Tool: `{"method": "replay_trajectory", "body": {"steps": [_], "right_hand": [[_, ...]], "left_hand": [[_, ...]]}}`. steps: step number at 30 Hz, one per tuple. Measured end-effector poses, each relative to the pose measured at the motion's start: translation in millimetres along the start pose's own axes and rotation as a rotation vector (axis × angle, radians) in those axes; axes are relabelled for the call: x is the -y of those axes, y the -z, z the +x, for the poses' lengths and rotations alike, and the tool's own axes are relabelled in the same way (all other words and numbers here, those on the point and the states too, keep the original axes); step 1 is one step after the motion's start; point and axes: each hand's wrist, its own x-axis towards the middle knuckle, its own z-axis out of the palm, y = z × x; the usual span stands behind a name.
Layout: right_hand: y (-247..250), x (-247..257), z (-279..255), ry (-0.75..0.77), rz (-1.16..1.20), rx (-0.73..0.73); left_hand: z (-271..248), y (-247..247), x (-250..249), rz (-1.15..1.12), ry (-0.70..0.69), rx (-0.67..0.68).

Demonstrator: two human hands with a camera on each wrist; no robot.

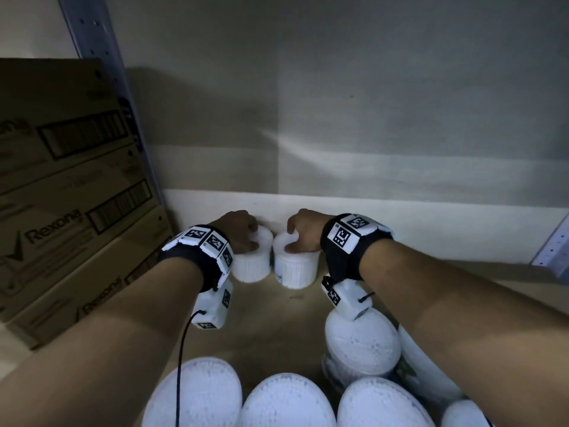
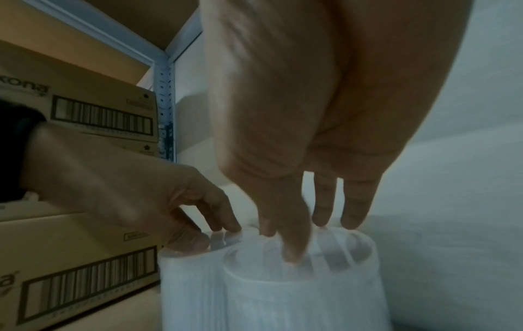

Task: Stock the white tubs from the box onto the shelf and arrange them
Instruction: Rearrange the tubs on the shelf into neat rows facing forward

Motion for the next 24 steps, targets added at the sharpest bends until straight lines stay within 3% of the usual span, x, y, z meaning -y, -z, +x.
{"method": "replay_trajectory", "body": {"steps": [7,17,21,24], "right_hand": [[-2,-1,-3,0.012,-0.03,0.008],[6,-3,-14,0.145,-0.032,0.049],[2,-1,-10,0.062,-0.013,-0.063],[-3,-1,-7,0.004,-0.092,-0.022]], "left_hand": [[2,-1,3,-0.003,-0.004,0.008],[-1,-1,0,-0.001,0.0,0.012],[0,0,-1,-0.001,0.004,0.016],[0,1,-2,0.011,0.006,0.021]]}}
